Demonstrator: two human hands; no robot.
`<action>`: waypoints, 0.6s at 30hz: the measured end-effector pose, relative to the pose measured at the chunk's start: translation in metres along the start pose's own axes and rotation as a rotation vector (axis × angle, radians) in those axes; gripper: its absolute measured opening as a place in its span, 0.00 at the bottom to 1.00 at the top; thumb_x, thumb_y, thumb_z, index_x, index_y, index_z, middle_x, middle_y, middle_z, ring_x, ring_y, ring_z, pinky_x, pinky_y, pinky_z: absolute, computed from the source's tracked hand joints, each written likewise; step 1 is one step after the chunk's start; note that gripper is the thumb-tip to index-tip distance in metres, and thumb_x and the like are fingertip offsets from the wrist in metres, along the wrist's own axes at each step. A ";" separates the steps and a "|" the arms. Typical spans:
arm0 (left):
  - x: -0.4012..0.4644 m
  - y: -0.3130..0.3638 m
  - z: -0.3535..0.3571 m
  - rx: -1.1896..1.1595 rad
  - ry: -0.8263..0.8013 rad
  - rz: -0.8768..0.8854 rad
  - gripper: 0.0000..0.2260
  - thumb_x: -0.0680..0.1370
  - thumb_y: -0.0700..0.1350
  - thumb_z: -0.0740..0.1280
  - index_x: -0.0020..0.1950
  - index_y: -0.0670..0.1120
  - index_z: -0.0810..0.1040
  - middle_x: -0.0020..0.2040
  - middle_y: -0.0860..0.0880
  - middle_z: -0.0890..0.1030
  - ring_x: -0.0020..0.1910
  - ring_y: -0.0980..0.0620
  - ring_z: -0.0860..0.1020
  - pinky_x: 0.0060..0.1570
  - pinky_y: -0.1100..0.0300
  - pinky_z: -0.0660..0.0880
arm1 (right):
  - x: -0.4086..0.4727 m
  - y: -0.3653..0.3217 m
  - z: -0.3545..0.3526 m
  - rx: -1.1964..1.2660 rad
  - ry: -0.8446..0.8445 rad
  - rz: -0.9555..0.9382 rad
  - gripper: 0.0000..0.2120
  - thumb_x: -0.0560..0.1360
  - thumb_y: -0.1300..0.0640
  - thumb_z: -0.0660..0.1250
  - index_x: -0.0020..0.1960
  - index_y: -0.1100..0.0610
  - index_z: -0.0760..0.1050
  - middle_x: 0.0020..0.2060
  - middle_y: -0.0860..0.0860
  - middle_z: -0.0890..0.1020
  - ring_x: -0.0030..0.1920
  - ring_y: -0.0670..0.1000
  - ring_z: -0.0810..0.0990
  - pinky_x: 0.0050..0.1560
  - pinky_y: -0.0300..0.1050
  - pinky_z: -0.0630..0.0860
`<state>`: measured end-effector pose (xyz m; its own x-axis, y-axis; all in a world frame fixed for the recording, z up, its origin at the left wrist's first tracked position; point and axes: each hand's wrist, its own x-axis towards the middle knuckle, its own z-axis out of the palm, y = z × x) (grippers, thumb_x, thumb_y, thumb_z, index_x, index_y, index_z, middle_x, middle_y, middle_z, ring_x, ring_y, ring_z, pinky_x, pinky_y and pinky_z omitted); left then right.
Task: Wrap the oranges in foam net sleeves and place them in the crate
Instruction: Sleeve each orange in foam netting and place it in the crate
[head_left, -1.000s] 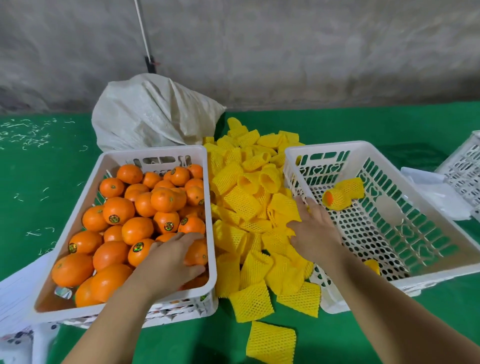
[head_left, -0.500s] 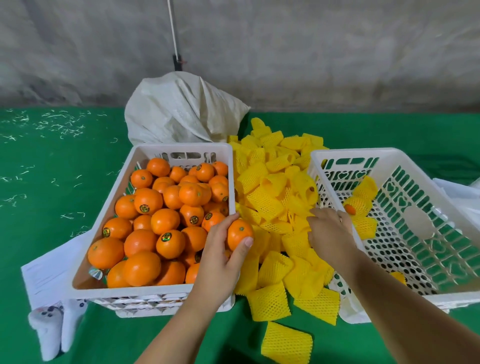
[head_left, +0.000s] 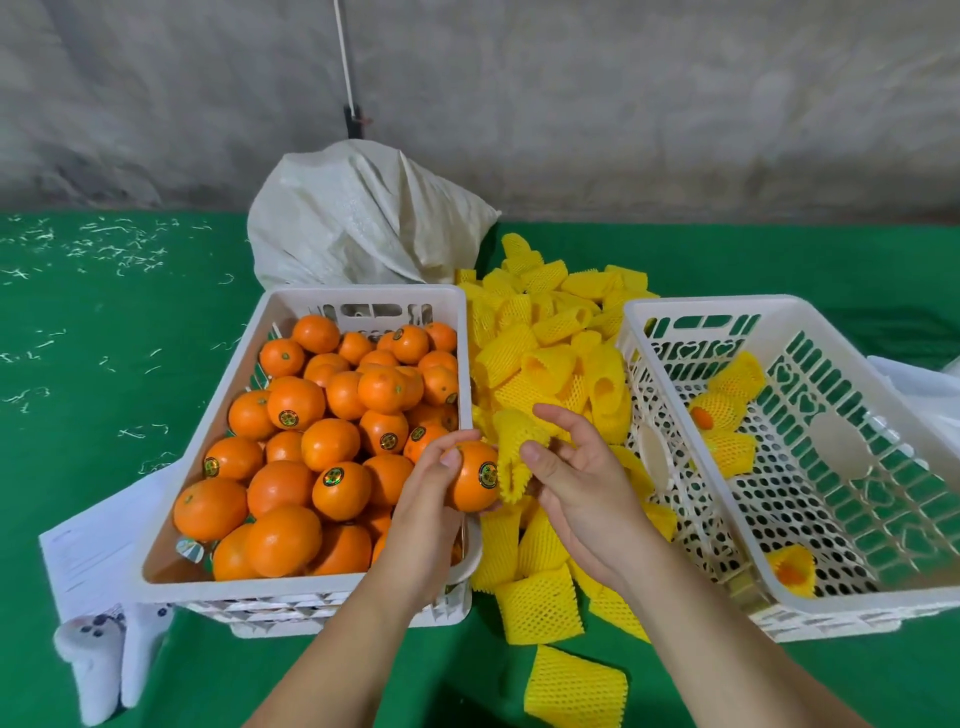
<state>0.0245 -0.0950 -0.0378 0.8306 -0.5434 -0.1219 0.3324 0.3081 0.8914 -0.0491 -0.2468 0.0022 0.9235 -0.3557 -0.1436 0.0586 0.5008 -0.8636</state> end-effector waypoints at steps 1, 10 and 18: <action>0.000 0.001 -0.001 -0.031 -0.019 -0.011 0.24 0.77 0.61 0.69 0.66 0.47 0.80 0.59 0.40 0.82 0.52 0.45 0.83 0.45 0.54 0.80 | 0.000 0.000 0.002 -0.006 -0.029 0.013 0.27 0.71 0.61 0.74 0.68 0.56 0.72 0.55 0.56 0.86 0.56 0.53 0.85 0.51 0.44 0.81; -0.007 0.009 -0.007 -0.089 -0.257 -0.122 0.30 0.66 0.63 0.79 0.61 0.45 0.84 0.58 0.44 0.81 0.50 0.45 0.82 0.43 0.51 0.82 | 0.008 0.010 0.012 -0.818 0.199 -0.252 0.10 0.78 0.60 0.73 0.49 0.44 0.78 0.41 0.46 0.83 0.40 0.41 0.80 0.40 0.38 0.76; -0.009 0.001 -0.001 0.058 -0.008 -0.049 0.33 0.71 0.68 0.75 0.68 0.49 0.79 0.53 0.41 0.84 0.46 0.46 0.81 0.41 0.54 0.75 | 0.004 0.007 0.009 -0.826 0.180 -0.251 0.04 0.78 0.56 0.73 0.50 0.47 0.81 0.43 0.46 0.85 0.45 0.46 0.83 0.42 0.41 0.78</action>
<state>0.0180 -0.0890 -0.0359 0.8105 -0.5627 -0.1628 0.3456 0.2350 0.9085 -0.0418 -0.2377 -0.0007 0.8425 -0.5323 0.0833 -0.1056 -0.3149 -0.9432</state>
